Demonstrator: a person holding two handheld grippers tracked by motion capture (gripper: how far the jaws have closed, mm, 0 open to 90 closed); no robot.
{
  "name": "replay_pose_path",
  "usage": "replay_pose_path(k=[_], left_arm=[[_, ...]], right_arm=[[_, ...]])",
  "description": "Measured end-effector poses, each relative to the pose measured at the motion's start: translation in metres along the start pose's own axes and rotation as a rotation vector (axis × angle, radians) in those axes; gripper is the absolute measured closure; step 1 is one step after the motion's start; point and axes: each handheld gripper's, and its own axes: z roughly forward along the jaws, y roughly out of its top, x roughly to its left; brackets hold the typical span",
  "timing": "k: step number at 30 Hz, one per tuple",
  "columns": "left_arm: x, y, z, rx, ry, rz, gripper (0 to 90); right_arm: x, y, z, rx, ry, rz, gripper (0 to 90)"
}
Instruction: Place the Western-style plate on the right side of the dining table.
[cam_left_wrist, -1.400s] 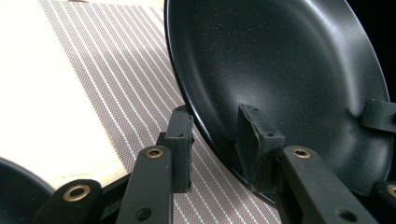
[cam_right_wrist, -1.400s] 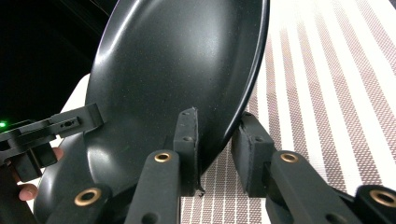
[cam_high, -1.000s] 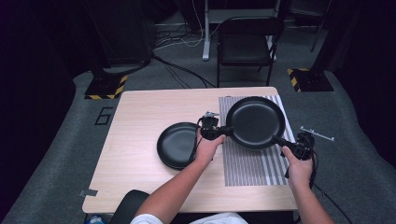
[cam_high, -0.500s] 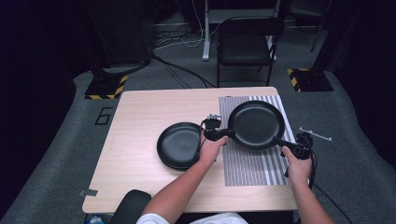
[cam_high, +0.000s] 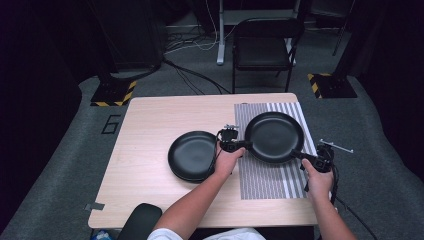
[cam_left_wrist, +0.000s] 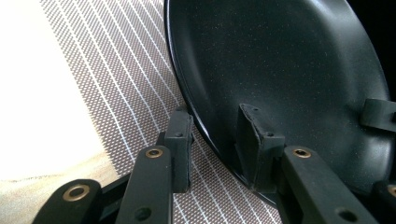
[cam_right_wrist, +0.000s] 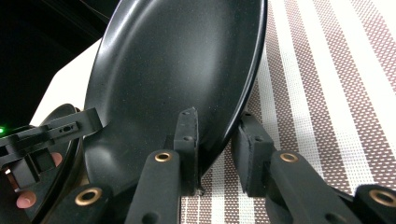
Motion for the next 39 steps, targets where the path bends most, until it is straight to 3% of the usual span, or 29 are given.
replay_pose_path(k=[29, 39], left_arm=[[0.004, -0.006, 0.013, 0.059, 0.031, -0.025, 65.8], [0.004, -0.007, 0.015, 0.078, 0.057, -0.018, 65.3]], right_arm=[[-0.011, -0.004, 0.011, 0.051, -0.022, 0.051, 72.3], [-0.013, -0.005, 0.014, 0.066, -0.029, 0.037, 72.3]])
